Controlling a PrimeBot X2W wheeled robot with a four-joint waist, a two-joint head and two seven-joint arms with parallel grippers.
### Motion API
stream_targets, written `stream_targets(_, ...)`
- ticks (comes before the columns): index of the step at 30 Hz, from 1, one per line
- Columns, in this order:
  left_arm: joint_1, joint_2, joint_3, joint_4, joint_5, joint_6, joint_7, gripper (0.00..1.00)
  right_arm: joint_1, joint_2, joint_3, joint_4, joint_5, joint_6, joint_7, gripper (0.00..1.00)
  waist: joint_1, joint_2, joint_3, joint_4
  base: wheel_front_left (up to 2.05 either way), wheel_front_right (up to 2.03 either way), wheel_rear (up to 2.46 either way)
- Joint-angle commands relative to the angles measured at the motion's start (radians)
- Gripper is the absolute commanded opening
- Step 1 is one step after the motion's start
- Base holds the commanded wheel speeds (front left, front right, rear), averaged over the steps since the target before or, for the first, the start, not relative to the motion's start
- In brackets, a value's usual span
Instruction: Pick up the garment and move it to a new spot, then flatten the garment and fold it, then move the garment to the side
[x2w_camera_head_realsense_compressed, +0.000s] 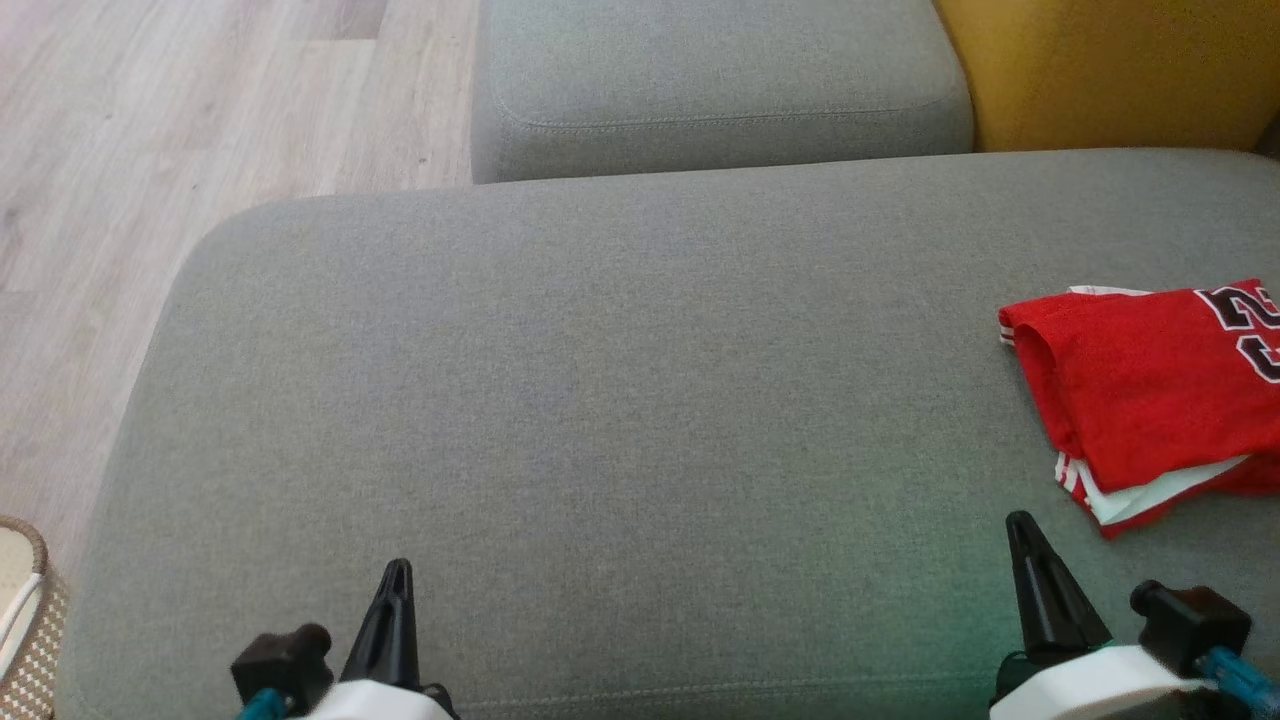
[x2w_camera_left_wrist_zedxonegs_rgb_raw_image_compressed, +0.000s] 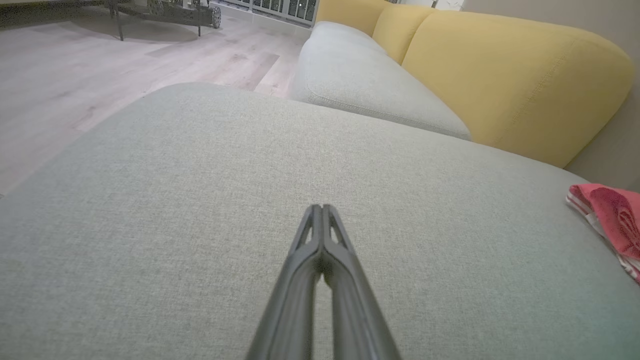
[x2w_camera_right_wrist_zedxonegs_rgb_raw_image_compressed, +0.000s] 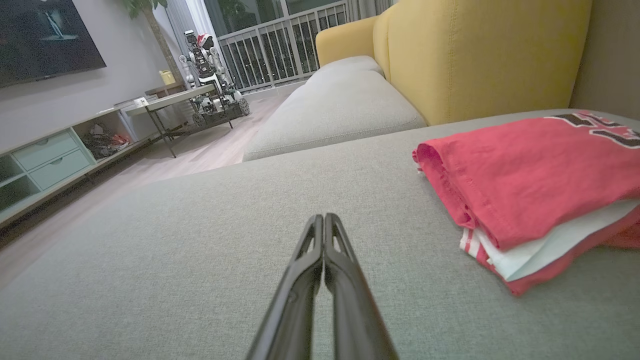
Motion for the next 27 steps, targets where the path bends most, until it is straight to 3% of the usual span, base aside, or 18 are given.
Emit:
stream_targets(1, -0.054, 0.008, 0.021, -0.025, -0.031, -0.007, 0.005, 0.0, -0.053, -0.006, -0.005, -0.026, 0.034, 0.0, 0.008, 0.0, 0.0, 0.0, 0.001, -0.001, 0.0, 0.0, 0.0)
stream_targets(27, -0.106, 0.019, 0.075, 0.0, -0.331, -0.056, 0.063, 0.0, -0.099, -0.009, -0.016, -0.001, 0.336, 0.0, 0.08, 0.0, 0.0, 0.0, 0.016, -0.012, 0.0, 0.0, 0.0)
